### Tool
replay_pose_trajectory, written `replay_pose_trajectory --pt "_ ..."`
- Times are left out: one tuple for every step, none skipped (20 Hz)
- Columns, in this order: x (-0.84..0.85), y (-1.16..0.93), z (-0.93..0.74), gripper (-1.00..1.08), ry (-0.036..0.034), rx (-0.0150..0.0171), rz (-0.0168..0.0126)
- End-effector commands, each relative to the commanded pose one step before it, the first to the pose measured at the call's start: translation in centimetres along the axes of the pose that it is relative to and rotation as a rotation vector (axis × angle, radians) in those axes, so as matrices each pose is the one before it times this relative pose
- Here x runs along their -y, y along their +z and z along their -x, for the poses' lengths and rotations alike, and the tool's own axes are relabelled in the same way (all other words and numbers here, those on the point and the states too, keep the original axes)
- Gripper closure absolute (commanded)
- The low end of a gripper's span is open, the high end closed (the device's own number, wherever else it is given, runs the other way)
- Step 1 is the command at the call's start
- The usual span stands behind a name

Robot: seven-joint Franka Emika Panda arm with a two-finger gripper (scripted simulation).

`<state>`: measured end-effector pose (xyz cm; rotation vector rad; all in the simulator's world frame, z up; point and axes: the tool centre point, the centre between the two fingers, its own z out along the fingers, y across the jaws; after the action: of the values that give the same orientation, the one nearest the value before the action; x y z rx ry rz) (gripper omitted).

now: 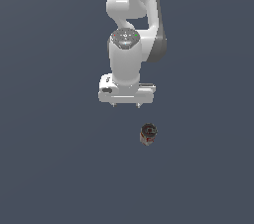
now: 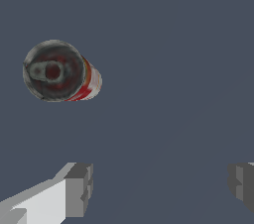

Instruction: Pick up the object and move it to a goal position.

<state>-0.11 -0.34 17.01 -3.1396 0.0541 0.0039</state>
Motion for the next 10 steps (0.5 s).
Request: replay_pose_trajectory --pt "-0.001 0.0 0.0 -0.92 0.0 0.0 0.0" --pt "0.01 0.033 0.013 -0.92 -0.00143 0.0009 0.00069" --pt "0.01 0.09 0.042 -0.92 -0.00392 0.00252 0.00188" --pt "0.021 0.148 0.069 -0.92 -0.00647 0.00415 0.00309" --pt "0.021 0.195 0.101 -0.92 -0.0087 0.00556 0.00412" --pt "0.007 0.221 0.135 -0.92 -0.01031 0.00653 0.00481" --pt "-0.013 0.185 0.141 -0.92 -0.0092 0.00575 0.00416" --pt "-0.033 0.125 0.128 -0.92 -0.00681 0.00417 0.00295" --pt "-0.041 0.068 0.102 -0.92 -0.00427 0.00253 0.00173" --pt "-0.036 0.024 0.068 -0.92 -0.00208 0.00115 0.00073"
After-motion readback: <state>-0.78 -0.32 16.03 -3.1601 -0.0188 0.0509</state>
